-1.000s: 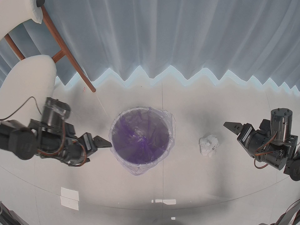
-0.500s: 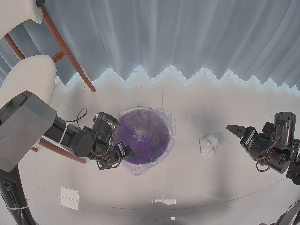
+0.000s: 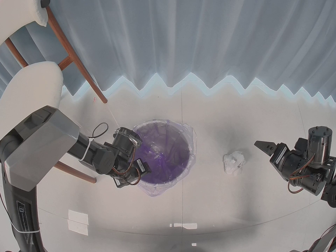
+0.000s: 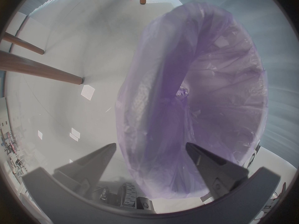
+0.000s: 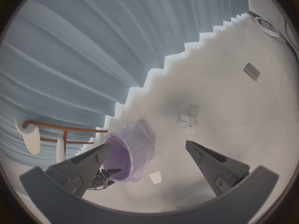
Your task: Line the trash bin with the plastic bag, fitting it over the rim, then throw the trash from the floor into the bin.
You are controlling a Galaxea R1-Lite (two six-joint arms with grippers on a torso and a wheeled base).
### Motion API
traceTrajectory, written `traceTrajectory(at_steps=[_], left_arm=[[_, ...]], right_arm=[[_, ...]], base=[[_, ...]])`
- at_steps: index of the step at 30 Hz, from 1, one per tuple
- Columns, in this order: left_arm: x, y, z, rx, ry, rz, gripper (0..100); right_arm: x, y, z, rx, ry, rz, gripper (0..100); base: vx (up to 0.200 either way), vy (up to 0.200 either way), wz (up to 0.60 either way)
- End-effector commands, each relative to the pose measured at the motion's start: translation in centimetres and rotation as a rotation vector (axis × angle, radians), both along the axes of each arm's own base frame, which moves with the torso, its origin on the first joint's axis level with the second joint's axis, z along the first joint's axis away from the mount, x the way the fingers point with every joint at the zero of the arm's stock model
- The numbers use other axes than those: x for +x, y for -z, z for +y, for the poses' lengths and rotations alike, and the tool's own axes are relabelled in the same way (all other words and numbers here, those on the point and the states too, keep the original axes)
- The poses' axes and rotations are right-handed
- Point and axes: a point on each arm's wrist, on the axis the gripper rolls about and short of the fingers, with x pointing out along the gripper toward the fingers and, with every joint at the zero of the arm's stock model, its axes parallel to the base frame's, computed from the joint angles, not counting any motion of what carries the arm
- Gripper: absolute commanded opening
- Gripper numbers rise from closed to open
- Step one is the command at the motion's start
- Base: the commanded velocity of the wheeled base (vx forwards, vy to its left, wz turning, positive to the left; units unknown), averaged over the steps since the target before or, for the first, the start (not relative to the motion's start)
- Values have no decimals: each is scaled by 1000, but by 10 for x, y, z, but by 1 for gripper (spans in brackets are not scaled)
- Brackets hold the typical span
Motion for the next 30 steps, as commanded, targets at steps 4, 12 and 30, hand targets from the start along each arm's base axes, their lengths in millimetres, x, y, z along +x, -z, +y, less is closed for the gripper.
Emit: traceTrajectory(at_steps=[4,12,30], left_arm=[[2,0,1,33,-12,-15,0],[-5,-33,24,122,93,-112,0],[-19,-141,83,114,521,-503,0]], right_arm=[[-1,2,-1,-3,4,7,100],[-4,8,-4,-19,-1,26,100],[-35,60,-7,-214,-511,9,100]], base=[[0,0,0],[0,0,0],[0,0,0]])
